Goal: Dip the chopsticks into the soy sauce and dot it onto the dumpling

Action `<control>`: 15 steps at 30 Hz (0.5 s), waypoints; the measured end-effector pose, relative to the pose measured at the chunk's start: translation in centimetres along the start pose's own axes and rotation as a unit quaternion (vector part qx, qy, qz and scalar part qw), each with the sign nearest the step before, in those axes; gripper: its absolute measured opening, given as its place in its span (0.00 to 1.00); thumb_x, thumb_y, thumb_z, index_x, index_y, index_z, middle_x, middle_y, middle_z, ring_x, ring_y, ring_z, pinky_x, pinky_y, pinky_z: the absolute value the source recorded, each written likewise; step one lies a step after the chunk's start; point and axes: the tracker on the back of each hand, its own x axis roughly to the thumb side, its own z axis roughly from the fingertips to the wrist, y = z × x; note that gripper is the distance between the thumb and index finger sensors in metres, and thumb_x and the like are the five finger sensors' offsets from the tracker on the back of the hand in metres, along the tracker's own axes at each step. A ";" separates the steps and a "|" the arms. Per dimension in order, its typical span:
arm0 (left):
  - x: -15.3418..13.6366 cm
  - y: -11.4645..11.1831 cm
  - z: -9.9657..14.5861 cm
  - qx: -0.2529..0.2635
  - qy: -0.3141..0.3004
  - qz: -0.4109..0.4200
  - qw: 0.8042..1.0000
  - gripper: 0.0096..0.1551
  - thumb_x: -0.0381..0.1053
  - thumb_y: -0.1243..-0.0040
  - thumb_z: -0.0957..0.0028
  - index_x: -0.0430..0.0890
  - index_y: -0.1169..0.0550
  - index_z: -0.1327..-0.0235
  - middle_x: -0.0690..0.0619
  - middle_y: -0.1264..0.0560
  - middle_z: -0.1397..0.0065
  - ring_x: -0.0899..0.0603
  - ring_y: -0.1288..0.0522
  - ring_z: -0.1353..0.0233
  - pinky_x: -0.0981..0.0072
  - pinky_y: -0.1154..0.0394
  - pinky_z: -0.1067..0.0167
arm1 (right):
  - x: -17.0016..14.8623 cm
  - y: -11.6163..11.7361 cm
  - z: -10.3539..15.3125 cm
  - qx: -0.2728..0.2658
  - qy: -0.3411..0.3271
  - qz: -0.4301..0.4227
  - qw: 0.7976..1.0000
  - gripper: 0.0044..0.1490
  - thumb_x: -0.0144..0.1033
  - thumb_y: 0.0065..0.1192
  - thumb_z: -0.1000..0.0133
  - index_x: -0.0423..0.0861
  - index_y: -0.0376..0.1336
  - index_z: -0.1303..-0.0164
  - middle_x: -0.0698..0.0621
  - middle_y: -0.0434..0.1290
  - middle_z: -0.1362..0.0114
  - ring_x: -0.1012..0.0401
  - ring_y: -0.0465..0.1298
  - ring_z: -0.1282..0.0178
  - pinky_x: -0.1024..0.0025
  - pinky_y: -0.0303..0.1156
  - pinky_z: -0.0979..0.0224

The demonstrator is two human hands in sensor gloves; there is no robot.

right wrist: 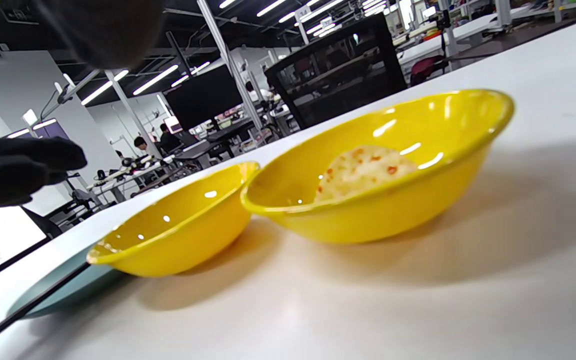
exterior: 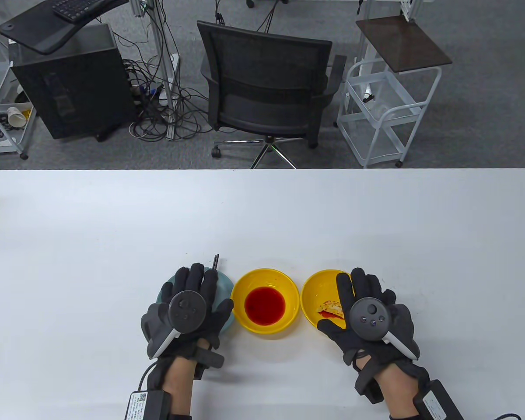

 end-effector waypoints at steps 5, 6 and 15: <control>0.8 -0.6 -0.2 -0.015 0.012 -0.011 1.000 0.49 0.73 0.41 0.51 0.52 0.37 0.18 0.51 0.50 0.12 0.31 0.51 0.13 0.26 0.52 0.26 | -0.5 0.0 0.2 0.001 -0.005 -0.007 1.000 0.63 0.68 0.52 0.52 0.50 0.27 0.23 0.41 0.23 0.17 0.33 0.30 0.18 0.21 0.29 0.27; 1.1 -0.7 -0.2 -0.012 0.005 -0.017 1.000 0.49 0.73 0.41 0.51 0.53 0.38 0.18 0.52 0.50 0.12 0.31 0.51 0.13 0.26 0.52 0.25 | -0.6 0.0 0.1 0.004 -0.002 -0.009 1.000 0.63 0.68 0.52 0.52 0.50 0.26 0.23 0.41 0.23 0.17 0.33 0.30 0.18 0.21 0.29 0.27; 1.2 -0.5 0.0 -0.011 -0.001 -0.028 1.000 0.49 0.73 0.42 0.51 0.53 0.38 0.18 0.52 0.51 0.12 0.31 0.51 0.13 0.26 0.53 0.25 | -0.1 -0.4 0.2 0.005 -0.012 -0.018 1.000 0.63 0.68 0.51 0.52 0.50 0.27 0.23 0.40 0.24 0.17 0.33 0.30 0.18 0.21 0.29 0.27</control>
